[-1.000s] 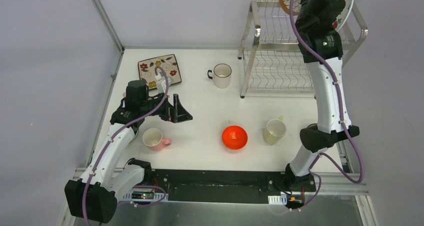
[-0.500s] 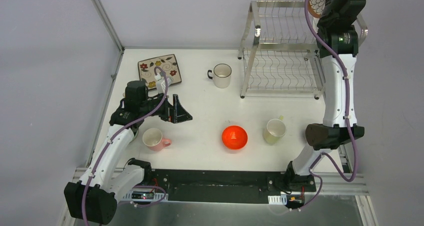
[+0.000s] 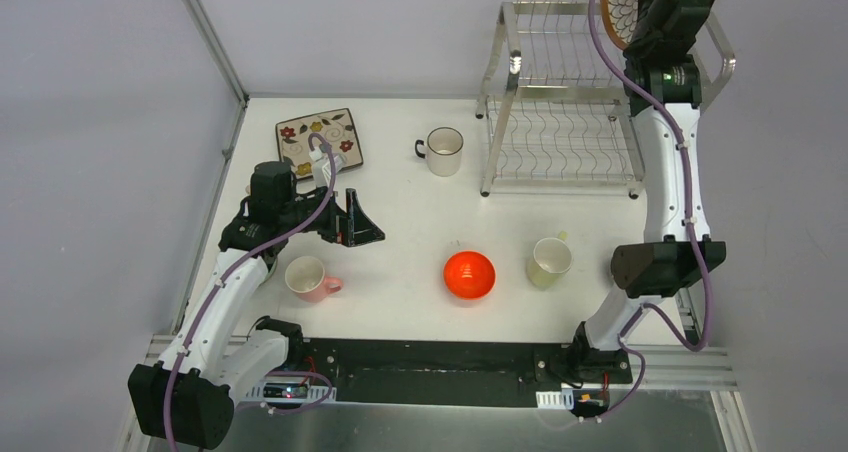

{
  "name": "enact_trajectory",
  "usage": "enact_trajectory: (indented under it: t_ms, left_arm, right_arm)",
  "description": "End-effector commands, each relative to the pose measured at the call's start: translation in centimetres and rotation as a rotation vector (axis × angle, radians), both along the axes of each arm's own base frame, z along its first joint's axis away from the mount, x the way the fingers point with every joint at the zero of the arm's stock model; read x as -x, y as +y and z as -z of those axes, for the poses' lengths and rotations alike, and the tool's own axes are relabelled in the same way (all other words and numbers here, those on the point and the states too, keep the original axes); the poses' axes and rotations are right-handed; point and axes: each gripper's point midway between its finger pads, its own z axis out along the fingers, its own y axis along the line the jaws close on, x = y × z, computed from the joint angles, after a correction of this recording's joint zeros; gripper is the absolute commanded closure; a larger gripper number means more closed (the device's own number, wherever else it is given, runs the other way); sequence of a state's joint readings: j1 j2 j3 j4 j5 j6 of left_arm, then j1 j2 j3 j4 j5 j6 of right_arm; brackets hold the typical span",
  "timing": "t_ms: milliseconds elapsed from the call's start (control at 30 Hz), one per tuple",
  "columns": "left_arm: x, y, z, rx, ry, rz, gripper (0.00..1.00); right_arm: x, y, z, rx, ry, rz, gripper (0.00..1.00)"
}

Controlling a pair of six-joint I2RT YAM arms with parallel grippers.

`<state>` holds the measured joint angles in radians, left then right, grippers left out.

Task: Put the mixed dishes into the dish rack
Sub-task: Insert the plate into the dish rack.

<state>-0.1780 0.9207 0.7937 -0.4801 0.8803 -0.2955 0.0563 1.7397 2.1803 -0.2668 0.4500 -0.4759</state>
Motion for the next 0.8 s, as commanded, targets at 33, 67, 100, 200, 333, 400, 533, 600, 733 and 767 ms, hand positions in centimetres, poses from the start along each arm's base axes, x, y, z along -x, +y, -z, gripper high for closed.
enact_trajectory:
  t_ms: [33, 67, 100, 200, 333, 400, 533, 600, 733, 767]
  left_arm:
    - [0.0, -0.2, -1.0, -0.007, -0.066, 0.015, 0.01]
    - [0.0, -0.2, -1.0, -0.007, -0.067, 0.015, 0.01]
    - [0.0, -0.2, -0.9, -0.008, -0.065, 0.014, 0.01]
    - [-0.1, -0.2, -0.8, -0.011, -0.063, 0.013, 0.01]
    - [-0.2, -0.2, -0.9, -0.012, -0.067, 0.013, 0.01]
    - [-0.1, -0.2, -0.9, -0.012, -0.066, 0.013, 0.01]
    - [-0.2, -0.2, -0.9, -0.013, -0.067, 0.012, 0.01]
    - [-0.2, -0.2, -0.9, -0.013, -0.066, 0.013, 0.01]
    - [-0.3, -0.1, -0.9, -0.016, -0.068, 0.010, 0.01]
    - [-0.3, -0.1, -0.9, -0.017, -0.068, 0.008, 0.01]
  right_arm:
    - [2.5, -0.3, -7.6, 0.046, -0.262, 0.006, 1.00]
    - [2.3, -0.4, -7.0, 0.059, -0.246, 0.018, 1.00]
    - [2.3, -0.6, -6.8, 0.069, -0.240, 0.031, 1.00]
    - [2.3, -1.3, -6.1, 0.089, -0.211, 0.076, 1.00]
    - [2.3, -1.8, -5.5, 0.107, -0.183, 0.107, 1.00]
    - [2.1, -1.8, -4.8, 0.113, -0.165, 0.110, 1.00]
    - [1.9, -2.1, -3.9, 0.109, -0.141, 0.129, 1.00]
    - [2.2, -2.2, -4.0, 0.094, -0.148, 0.139, 1.00]
    - [3.3, -2.5, -5.0, 0.086, -0.168, 0.154, 1.00]
    - [3.6, -2.7, -5.2, 0.086, -0.169, 0.162, 1.00]
